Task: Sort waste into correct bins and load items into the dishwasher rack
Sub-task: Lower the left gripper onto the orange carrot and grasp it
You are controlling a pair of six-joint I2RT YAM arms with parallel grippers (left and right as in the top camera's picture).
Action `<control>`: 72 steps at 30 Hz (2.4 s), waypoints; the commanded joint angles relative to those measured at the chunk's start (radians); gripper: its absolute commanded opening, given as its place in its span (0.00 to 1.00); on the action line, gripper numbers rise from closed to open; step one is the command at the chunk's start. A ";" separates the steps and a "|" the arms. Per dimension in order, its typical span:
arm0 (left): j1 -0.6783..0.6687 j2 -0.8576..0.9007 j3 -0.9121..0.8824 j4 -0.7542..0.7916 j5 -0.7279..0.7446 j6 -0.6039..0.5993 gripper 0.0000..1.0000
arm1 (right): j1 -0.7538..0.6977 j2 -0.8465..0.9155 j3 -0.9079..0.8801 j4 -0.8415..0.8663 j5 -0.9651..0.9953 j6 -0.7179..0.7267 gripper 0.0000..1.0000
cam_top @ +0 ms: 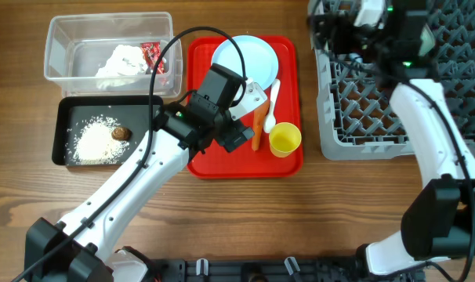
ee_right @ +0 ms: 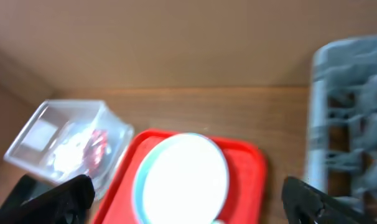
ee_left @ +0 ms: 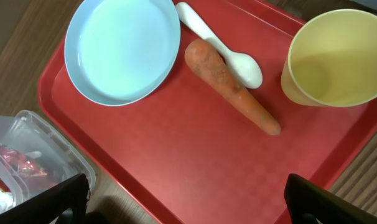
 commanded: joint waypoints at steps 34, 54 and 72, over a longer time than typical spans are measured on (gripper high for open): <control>0.157 0.296 0.010 0.258 0.291 -0.771 1.00 | 0.103 -0.005 0.000 -0.224 0.245 0.023 1.00; 0.031 0.538 0.010 0.499 0.048 -0.718 0.88 | 0.089 -0.005 0.000 -0.266 0.266 0.022 1.00; 0.031 0.524 0.010 0.363 0.014 -0.720 0.11 | 0.089 -0.005 0.000 -0.283 0.289 0.023 1.00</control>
